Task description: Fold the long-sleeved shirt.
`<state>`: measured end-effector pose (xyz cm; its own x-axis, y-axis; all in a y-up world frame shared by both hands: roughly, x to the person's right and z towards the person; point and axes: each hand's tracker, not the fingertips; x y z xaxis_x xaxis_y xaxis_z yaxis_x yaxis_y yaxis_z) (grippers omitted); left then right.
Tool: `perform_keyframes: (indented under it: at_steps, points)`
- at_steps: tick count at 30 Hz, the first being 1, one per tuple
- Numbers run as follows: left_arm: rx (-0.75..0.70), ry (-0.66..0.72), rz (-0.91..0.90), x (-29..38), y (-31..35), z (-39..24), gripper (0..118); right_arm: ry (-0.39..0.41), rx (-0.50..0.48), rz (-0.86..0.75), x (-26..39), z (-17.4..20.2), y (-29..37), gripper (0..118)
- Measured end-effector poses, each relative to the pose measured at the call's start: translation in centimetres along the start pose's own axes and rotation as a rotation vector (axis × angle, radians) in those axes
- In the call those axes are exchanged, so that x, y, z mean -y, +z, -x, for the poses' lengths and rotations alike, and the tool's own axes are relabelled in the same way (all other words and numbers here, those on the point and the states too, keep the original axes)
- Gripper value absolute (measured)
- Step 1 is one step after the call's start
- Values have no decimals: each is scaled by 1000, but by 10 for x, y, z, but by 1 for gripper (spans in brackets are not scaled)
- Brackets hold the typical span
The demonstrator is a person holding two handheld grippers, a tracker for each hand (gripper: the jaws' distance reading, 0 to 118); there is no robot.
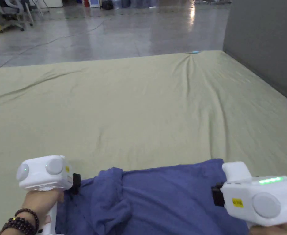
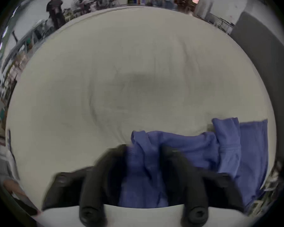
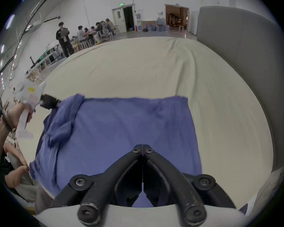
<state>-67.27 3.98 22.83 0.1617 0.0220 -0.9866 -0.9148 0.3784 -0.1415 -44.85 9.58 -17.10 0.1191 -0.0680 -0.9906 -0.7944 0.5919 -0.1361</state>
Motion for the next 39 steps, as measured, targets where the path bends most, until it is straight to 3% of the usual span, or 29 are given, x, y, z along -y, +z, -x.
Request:
perform_keyframes:
  at_steps: [1,4,5,7,8,14,18,20,21,22,23,25,30,39]
  points:
    - [13,-43,-32,2,9,-7,0,0,10,10,-14,-4,-11,0]
    - [31,-126,-101,14,34,-22,0,23,46,38,-57,-21,-48,0]
    - [39,-139,-107,17,39,-24,0,12,87,64,-72,-27,-62,8]
    - [68,-129,-94,20,45,-19,0,-11,144,122,-97,-40,-87,54]
    - [71,-122,-95,23,48,-19,0,-2,151,161,-107,-45,-99,69]
    - [92,-106,-109,25,57,-8,0,-5,128,336,-123,-64,-149,66]
    - [94,-91,-97,26,56,-3,0,-40,117,338,-115,-69,-162,64]
    - [101,-78,-92,28,56,-2,0,-16,122,337,-115,-65,-156,47]
    - [102,-73,-92,28,56,-2,0,4,120,330,-115,-62,-152,34]
    - [103,-66,-91,26,56,-1,0,25,128,326,-114,-58,-149,12]
    - [103,-59,-92,27,56,-1,0,50,137,324,-113,-54,-146,12]
    - [106,-56,-90,28,58,-3,0,49,148,306,-109,-45,-135,0]
    - [105,-77,-133,27,90,-1,0,74,122,217,-107,-40,-97,0]
    - [160,-78,-280,63,189,9,0,105,65,-16,-100,-49,42,0]
